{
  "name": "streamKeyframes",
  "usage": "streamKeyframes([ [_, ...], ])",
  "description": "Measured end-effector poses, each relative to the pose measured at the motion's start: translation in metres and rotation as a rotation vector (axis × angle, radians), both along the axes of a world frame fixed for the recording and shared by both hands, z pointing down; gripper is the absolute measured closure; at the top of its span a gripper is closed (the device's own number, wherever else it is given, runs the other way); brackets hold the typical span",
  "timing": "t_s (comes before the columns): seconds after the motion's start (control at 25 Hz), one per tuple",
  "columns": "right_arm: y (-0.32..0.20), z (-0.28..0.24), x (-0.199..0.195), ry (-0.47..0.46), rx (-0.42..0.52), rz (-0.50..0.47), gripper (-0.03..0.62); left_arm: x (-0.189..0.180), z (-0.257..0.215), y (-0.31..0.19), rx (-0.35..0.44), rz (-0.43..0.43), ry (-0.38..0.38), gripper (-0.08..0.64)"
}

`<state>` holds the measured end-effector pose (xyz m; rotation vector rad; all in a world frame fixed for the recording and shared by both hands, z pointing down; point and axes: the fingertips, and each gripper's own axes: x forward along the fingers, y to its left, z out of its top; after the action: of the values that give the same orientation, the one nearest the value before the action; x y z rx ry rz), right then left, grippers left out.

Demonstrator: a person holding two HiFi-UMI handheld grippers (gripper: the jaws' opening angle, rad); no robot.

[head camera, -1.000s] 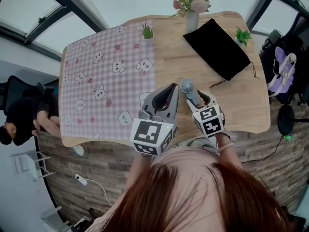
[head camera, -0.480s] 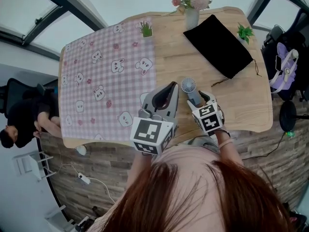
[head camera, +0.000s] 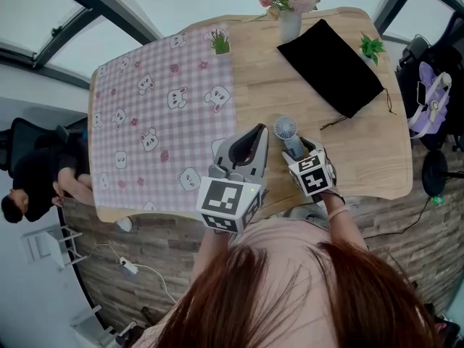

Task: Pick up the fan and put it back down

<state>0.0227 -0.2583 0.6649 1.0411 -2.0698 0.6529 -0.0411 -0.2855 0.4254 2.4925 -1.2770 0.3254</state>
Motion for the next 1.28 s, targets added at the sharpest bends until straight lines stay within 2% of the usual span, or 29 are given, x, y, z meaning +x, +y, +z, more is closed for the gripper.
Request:
streamKeyframes([
  [0.12, -0.005, 0.004, 0.001, 0.004, 0.016, 0.003, 0.322, -0.001, 0.002, -0.001, -0.004, -0.006, -0.001, 0.547],
  [0.52, -0.007, 0.016, 0.002, 0.017, -0.022, 0.009, 0.321, -0.002, 0.007, -0.005, -0.018, -0.019, -0.010, 0.546],
  [0.6, -0.006, 0.016, 0.003, 0.029, -0.021, 0.015, 0.337, -0.002, 0.008, -0.006, -0.020, -0.022, -0.009, 0.546],
  [0.68, -0.006, 0.016, 0.005, 0.047, -0.013, 0.020, 0.374, -0.001, 0.009, -0.006, -0.022, -0.022, -0.009, 0.546],
  [1.28, -0.006, 0.010, 0.005, 0.067, 0.055, -0.022, 0.380, -0.007, 0.007, -0.002, -0.022, -0.044, -0.016, 0.546],
])
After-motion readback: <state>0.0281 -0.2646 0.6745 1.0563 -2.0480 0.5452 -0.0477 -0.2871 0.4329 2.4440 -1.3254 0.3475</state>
